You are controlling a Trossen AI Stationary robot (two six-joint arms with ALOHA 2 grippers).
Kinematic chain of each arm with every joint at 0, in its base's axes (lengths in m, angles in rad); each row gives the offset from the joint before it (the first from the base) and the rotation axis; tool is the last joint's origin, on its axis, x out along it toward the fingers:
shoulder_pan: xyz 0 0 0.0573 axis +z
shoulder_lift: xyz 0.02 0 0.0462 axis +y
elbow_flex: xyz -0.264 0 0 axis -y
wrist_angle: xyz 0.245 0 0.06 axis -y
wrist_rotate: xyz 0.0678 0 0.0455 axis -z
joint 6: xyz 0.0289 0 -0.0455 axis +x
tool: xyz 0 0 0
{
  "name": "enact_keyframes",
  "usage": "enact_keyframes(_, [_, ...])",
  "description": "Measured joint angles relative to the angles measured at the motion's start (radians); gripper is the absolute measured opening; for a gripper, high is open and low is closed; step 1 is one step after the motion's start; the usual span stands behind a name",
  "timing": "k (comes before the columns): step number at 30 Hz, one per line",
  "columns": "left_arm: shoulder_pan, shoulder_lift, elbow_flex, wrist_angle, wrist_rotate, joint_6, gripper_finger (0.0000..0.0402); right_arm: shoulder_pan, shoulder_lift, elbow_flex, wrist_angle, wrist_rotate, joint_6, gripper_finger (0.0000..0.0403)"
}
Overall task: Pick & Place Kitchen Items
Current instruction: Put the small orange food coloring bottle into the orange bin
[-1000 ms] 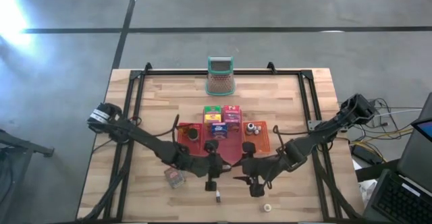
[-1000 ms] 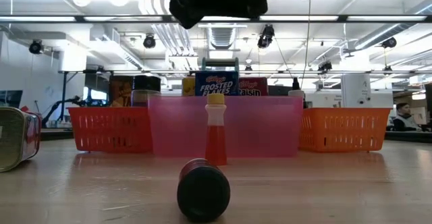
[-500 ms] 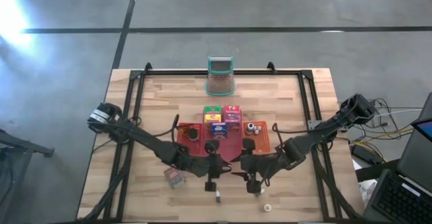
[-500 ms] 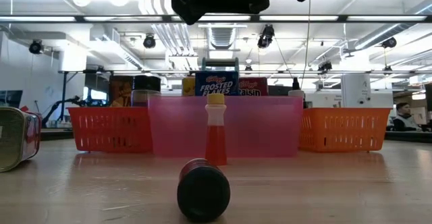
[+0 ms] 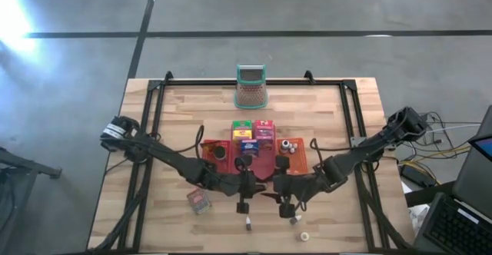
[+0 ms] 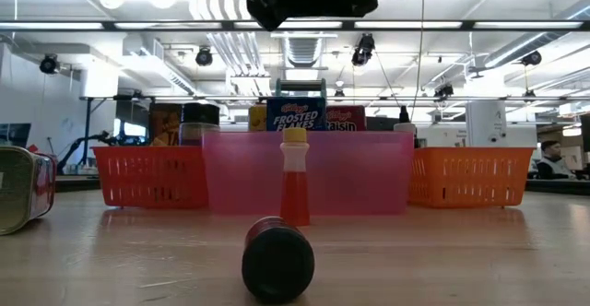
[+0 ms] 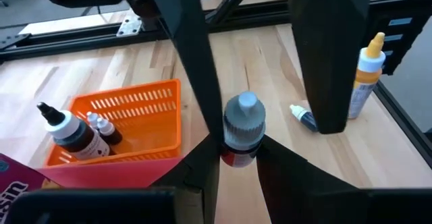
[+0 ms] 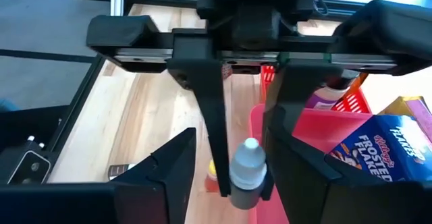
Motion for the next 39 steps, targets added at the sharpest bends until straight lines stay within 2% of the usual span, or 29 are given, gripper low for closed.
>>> enact_keyframes(26, [-0.001, 0.0, 0.012, -0.006, 0.001, 0.029, 0.0094, 0.0, 0.0, -0.001, -0.002, 0.004, -0.031, 0.0062])
enact_keyframes(35, [-0.001, 0.0, 0.012, -0.007, 0.001, 0.032, 0.0094, 0.0, 0.0, -0.002, -0.002, 0.003, -0.03, 0.0072])
enact_keyframes(39, [-0.003, 0.0, 0.014, -0.031, 0.0, 0.036, 0.0096, 0.0, 0.0, -0.002, -0.011, 0.003, -0.031, 0.0063])
